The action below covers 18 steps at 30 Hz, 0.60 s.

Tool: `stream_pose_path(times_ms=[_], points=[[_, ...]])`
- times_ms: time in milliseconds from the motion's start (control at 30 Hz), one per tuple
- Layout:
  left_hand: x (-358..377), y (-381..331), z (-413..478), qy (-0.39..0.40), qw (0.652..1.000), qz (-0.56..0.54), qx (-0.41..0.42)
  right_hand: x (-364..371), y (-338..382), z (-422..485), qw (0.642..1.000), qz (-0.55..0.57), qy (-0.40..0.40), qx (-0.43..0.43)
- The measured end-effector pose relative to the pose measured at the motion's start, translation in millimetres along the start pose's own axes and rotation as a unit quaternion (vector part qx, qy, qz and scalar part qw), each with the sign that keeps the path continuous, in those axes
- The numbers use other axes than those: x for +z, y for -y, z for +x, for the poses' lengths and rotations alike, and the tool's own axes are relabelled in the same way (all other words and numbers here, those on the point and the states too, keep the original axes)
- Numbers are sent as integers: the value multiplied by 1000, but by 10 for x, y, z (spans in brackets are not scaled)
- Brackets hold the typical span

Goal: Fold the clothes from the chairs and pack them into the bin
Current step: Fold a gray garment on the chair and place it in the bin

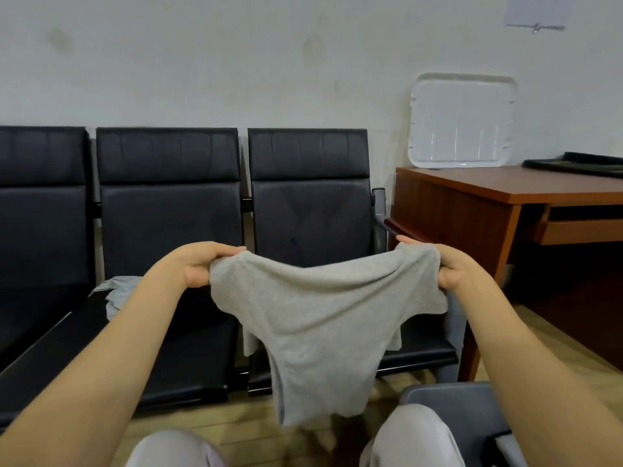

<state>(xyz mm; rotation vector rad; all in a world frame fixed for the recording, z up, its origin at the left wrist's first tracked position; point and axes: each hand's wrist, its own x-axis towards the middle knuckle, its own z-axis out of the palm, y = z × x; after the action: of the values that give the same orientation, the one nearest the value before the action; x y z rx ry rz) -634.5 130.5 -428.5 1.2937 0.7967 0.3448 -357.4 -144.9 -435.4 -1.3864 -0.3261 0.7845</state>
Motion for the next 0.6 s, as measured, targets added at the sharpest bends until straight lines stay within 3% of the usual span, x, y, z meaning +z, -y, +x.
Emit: stream_pose_path(times_ms=[233,333,433,500,600], points=[[252,146,460,-46,997,33,-61,228,-92,425,997,-33,-12,64],[401,82,659,-82,992,-51,85,305,-53,593,998,49,0,-25],[315,80,806,-51,973,-131,182,307,-24,617,982,154,15,-111],[184,317,893,-34,982,-81,166,264,-176,721,983,123,-3,-135],[70,934,1122,-20,995,60,82,107,-681,1055,994,-30,-42,-98]])
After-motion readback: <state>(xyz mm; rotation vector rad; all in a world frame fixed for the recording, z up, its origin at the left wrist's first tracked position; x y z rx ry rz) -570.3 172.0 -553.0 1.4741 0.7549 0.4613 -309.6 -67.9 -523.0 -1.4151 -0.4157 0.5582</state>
